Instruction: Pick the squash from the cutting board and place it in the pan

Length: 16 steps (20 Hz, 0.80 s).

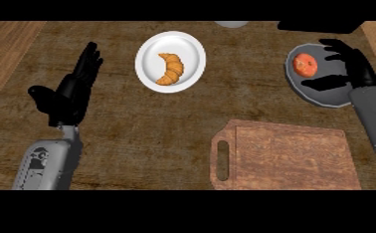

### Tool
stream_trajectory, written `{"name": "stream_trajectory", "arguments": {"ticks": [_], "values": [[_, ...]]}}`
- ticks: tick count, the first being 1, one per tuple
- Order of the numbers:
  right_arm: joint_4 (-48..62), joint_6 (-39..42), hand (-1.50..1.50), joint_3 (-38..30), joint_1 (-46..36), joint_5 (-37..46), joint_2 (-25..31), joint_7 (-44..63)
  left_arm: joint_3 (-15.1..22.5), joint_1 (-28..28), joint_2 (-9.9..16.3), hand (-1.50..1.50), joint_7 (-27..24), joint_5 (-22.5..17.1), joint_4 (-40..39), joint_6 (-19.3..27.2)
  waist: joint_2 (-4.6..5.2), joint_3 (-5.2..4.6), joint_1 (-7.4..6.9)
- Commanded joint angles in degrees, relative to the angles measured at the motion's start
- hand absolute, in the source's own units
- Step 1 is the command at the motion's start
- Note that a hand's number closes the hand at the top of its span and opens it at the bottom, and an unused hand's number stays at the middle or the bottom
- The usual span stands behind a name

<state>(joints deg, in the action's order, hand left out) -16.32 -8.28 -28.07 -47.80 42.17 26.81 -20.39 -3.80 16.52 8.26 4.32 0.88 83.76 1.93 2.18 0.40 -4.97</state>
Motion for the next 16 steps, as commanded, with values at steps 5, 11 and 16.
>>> {"name": "stream_trajectory", "arguments": {"ticks": [5,11,16], "values": [[2.42,0.25,-1.50,-6.13,-0.38,-6.33,0.59,-11.04,-1.37,-0.23,1.31,0.00,0.38,-0.41,0.42,-0.25,-0.55,-0.05,1.19],[3.41,8.45,-1.50,-13.50,2.76,-14.76,4.18,-19.84,-2.60,-1.90,1.76,0.00,-0.08,-1.50,0.26,-0.83,-0.95,-0.10,2.34],[3.90,26.06,-1.50,-13.65,8.07,-17.49,9.21,-23.95,-2.53,-1.66,0.18,0.00,-0.43,0.57,-1.65,2.41,-1.95,-0.32,5.05]]}}
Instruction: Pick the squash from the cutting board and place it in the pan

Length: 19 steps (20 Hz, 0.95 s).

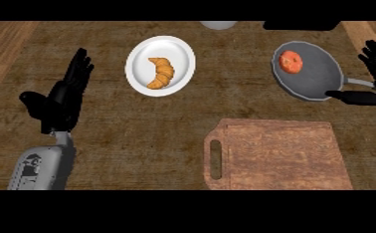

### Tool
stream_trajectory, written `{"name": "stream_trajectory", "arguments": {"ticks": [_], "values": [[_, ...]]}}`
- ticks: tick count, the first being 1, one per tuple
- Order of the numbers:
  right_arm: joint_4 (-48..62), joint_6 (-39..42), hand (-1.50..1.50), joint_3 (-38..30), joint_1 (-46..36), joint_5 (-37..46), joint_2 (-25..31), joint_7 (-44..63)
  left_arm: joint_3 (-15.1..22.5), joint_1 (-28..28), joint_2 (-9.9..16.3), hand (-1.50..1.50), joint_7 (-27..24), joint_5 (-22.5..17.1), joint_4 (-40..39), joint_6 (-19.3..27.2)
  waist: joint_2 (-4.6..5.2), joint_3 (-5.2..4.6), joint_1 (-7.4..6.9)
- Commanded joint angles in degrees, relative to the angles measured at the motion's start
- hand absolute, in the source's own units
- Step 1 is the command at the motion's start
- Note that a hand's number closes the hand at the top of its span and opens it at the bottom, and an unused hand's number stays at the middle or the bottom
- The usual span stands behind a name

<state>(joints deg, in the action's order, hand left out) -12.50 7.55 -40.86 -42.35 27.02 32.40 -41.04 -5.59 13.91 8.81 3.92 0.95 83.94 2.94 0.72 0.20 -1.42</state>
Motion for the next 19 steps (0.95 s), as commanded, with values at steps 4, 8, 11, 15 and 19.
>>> {"name": "stream_trajectory", "arguments": {"ticks": [4,8,11,15,19], "values": [[-1.38,17.61,-1.50,-0.64,9.60,-4.16,5.11,-9.19,-3.16,0.18,2.63,0.00,2.42,-2.47,-0.06,-1.72,-0.77,-0.19,1.86],[-6.31,20.45,-1.50,0.69,14.53,-6.08,4.94,-9.86,-1.77,-3.86,1.60,0.00,0.81,-1.11,3.15,-1.09,-1.17,-0.29,2.16],[-10.02,25.55,-1.50,-0.37,16.05,-9.24,9.53,-6.14,-1.50,-4.43,0.20,0.00,-1.50,-0.21,1.95,0.21,-1.18,-0.33,2.54],[-16.94,28.12,-1.50,1.82,22.45,-10.94,6.71,-5.39,-1.69,-4.09,1.60,0.00,-0.13,-0.51,2.14,-1.17,-1.28,-0.36,2.75],[-30.02,22.44,-1.50,4.15,28.01,-13.10,0.67,-0.31,-1.06,-1.04,0.75,0.00,3.31,0.45,3.44,0.98,-1.14,-0.33,2.49]]}}
